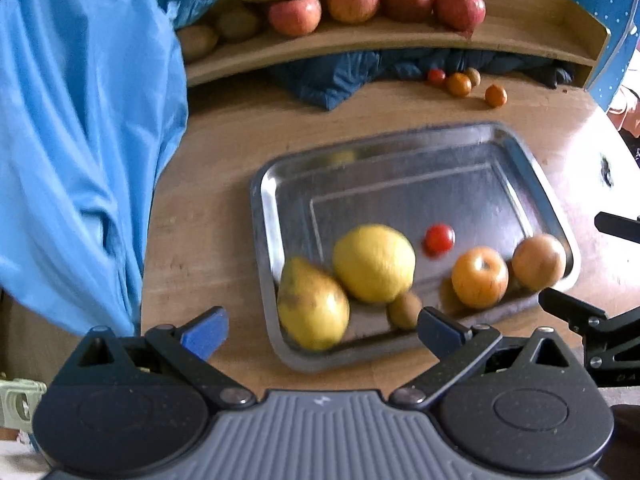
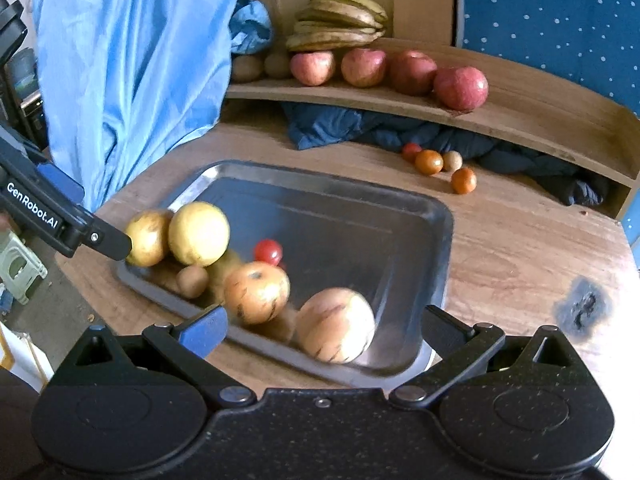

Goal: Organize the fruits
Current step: 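Reach the left tool to a small tangerine while the right tool reaches another tangerine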

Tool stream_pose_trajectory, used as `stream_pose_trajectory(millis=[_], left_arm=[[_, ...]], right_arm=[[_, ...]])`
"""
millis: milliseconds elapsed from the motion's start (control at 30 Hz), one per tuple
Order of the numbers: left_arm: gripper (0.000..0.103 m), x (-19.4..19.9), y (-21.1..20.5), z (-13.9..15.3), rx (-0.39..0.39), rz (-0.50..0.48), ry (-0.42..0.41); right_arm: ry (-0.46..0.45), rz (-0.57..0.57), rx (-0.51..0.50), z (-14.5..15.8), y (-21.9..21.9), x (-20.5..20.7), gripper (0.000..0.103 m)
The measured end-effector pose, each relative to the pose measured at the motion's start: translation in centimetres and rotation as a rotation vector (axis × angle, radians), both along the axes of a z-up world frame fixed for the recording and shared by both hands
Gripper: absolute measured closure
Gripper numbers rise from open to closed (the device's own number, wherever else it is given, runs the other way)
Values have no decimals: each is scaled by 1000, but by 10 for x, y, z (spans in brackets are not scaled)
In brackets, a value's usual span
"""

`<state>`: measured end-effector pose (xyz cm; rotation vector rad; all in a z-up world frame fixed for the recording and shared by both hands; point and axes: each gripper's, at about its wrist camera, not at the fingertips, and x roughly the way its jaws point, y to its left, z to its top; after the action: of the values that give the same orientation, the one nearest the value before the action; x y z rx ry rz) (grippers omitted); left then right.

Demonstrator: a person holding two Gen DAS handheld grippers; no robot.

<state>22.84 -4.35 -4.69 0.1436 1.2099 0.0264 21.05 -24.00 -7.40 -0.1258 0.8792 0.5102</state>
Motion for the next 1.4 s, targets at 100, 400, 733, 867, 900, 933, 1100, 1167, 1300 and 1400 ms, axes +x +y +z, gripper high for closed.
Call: stream_pose_trajectory(millis=[100, 400, 733, 867, 900, 933, 1100, 1167, 1300, 1400], left_arm=[[0, 16, -4, 4, 6, -24, -15], [0, 65, -31, 3, -32, -88, -36], [0, 101, -62, -14, -57, -172, -15], [0, 114, -67, -19, -49, -164, -26], [0, 118, -68, -20, -47, -161, -27], [0, 121, -69, -21, -46, -159, -30], [0, 141, -75, -28, -58, -169, -36], [0, 149, -79, -30, -65, -174, -38], [0, 163, -88, -32, -87, -169, -63], [0, 174, -96, -33, -105, -169, -82]], right_arm=[[-11, -23, 7, 1, -4, 13, 1], [-32, -65, -20, 5, -18, 44, 1], [5, -152, -43, -2, -38, 62, 1], [20, -180, -46, -6, -39, 69, 1], [24, -189, -47, -7, -39, 70, 1], [27, -198, -48, -8, -39, 71, 1], [43, -244, -61, -14, -42, 76, 1], [48, -264, -68, -16, -43, 77, 1], [54, -292, -77, -20, -46, 80, 1], [50, -306, -84, -21, -47, 84, 1]])
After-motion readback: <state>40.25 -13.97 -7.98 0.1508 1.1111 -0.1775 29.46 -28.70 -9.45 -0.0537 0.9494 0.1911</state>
